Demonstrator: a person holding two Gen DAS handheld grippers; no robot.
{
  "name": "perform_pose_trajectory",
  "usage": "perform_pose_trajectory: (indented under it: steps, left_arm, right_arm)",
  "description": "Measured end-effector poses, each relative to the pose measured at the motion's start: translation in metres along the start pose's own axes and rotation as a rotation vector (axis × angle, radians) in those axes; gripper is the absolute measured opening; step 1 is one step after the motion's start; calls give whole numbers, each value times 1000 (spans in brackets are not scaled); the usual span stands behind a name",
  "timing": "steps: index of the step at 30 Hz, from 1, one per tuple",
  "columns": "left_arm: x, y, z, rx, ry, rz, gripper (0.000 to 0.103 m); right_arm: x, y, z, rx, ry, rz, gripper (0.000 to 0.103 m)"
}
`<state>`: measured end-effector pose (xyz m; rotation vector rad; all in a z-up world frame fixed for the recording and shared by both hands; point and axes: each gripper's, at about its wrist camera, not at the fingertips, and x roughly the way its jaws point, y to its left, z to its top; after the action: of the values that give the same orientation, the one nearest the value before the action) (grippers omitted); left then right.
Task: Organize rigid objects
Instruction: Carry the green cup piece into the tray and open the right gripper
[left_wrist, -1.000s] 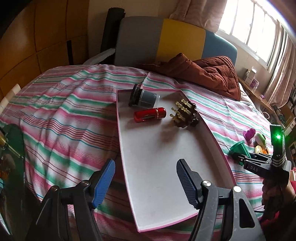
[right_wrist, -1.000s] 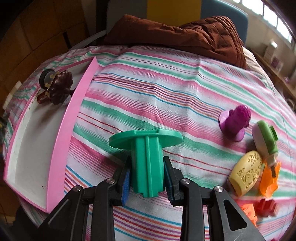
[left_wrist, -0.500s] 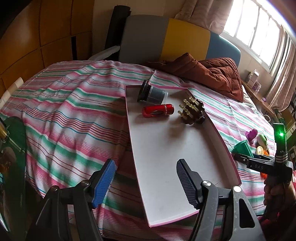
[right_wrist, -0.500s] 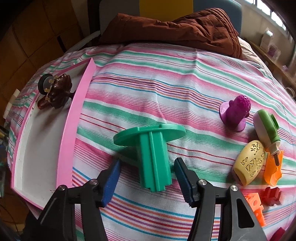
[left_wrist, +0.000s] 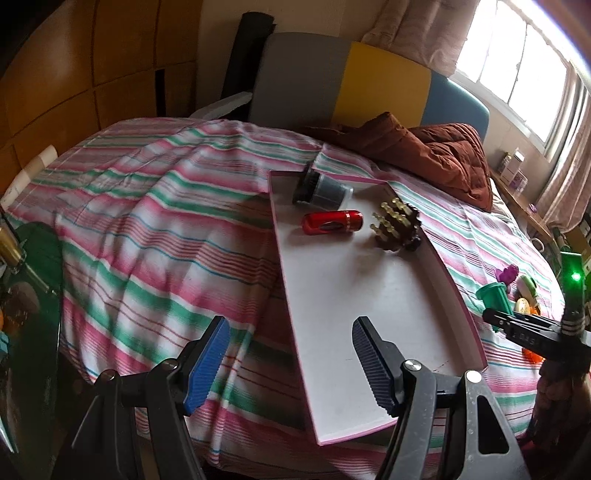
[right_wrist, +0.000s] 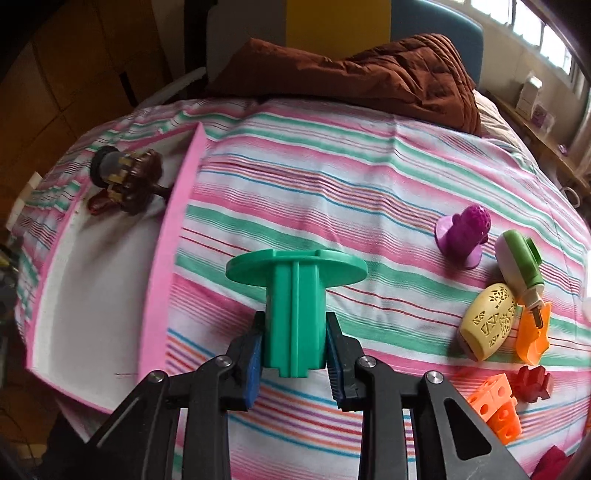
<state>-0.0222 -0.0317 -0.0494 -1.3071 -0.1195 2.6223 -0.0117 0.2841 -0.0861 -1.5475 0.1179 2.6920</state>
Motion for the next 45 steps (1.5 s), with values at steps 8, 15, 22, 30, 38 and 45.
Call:
perform_pose_trajectory:
  steps: [8,15,22,30,38,45]
  left_arm:
    - [-2,15,-6,-35,5,-1,70]
    - [-4,17,-4,-36,-4,-4,70]
    - [-3,23,-4,-46,-3,2,70]
    - [0,33,-5,-71,4,12,70]
    - [6,45,-9,-97,21,28,70]
    - [7,49,-10,-106,27,35,70]
  right_arm:
    - [-25,19,7,1,-76,29,30]
    - [-39,69,22,-62,-122,157,30]
    - [-21,129,30,-141,-74,287,30]
    - [9,178,47,-150,-32,398,30]
    - [53,211,56,-169,60,381,31]
    - [50,208,53,-158,61,392,47]
